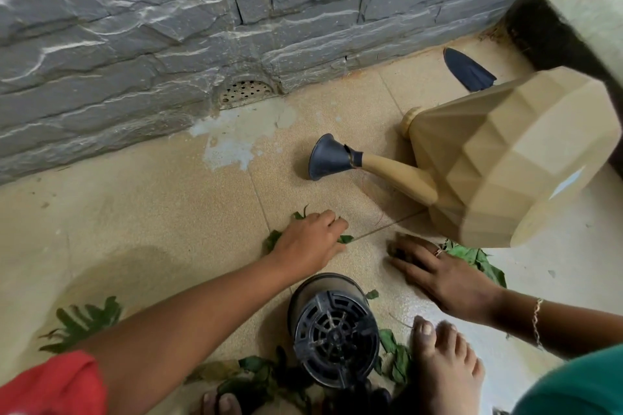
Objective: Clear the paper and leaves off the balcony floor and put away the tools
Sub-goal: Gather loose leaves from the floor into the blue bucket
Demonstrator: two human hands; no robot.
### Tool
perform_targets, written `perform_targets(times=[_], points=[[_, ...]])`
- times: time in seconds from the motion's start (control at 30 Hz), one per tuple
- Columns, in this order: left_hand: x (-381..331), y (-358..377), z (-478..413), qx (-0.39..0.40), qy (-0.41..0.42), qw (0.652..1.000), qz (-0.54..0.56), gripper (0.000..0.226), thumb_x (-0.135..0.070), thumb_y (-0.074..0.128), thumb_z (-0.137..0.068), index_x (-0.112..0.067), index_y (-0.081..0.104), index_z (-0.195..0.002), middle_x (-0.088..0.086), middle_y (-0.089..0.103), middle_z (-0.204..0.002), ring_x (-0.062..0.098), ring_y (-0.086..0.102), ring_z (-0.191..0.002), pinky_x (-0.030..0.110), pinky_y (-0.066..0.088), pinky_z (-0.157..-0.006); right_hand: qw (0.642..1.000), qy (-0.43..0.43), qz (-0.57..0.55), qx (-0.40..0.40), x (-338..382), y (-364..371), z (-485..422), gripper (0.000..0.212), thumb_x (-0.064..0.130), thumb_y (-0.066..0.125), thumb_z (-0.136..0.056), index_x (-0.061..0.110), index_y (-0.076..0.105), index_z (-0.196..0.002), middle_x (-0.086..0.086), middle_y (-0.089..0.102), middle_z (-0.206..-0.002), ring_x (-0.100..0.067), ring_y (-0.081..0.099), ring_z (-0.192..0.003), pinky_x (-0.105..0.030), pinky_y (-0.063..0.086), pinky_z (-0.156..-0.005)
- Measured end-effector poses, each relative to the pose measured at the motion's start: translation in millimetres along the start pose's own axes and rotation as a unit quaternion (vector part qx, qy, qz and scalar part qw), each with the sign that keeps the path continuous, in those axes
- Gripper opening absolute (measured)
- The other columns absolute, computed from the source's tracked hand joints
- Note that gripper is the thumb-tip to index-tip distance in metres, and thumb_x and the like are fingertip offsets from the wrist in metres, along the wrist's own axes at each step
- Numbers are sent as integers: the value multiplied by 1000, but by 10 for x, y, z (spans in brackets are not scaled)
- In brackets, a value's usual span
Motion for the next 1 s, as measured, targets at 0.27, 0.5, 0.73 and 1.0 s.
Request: perform_targets(times=[0.27,0.5,0.73,1.0], points=[[-62,149,101,-108,94,979,-144,39,-52,68,-70,-18,60,-87,4,58,-82,18,56,-66,23,40,-38,987,-137,78,13,322,111,-195,60,21,43,-87,28,28,-145,-13,31,-150,-37,29,-137,-49,39,-103],[228,-68,18,-104,-87,961,241,9,-11,62,-86,-9,55,-81,0,52,-76,12,47,-64,24,36,-55,982,-181,46,-40,233,-109,-182,43,17,29,-99,12,71,-95,-4,66,-115,-21,66,-98,-24,57,-65],[372,-80,119,-67,-336,619,707,16,-1,54,-89,-12,63,-97,7,61,-86,15,59,-68,18,47,-47,963,19,-207,-172,341,-641,-687,18,21,56,-84,9,68,-81,-5,60,-89,-14,60,-73,-28,53,-58],[18,-375,-24,-27,-303,493,815,43,-20,38,-99,-11,63,-65,1,59,-48,12,59,-44,24,48,-48,936,-10,-195,-292,504,-1110,-1128,10,7,67,-63,12,63,-72,5,57,-67,-11,43,-74,-25,39,-66]])
Point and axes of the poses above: each hand's wrist, its own z-axis away from the middle knuckle, its own y-axis out of the palm, x = y × z, the point moved 5 cm from there along -z, towards the middle knuckle
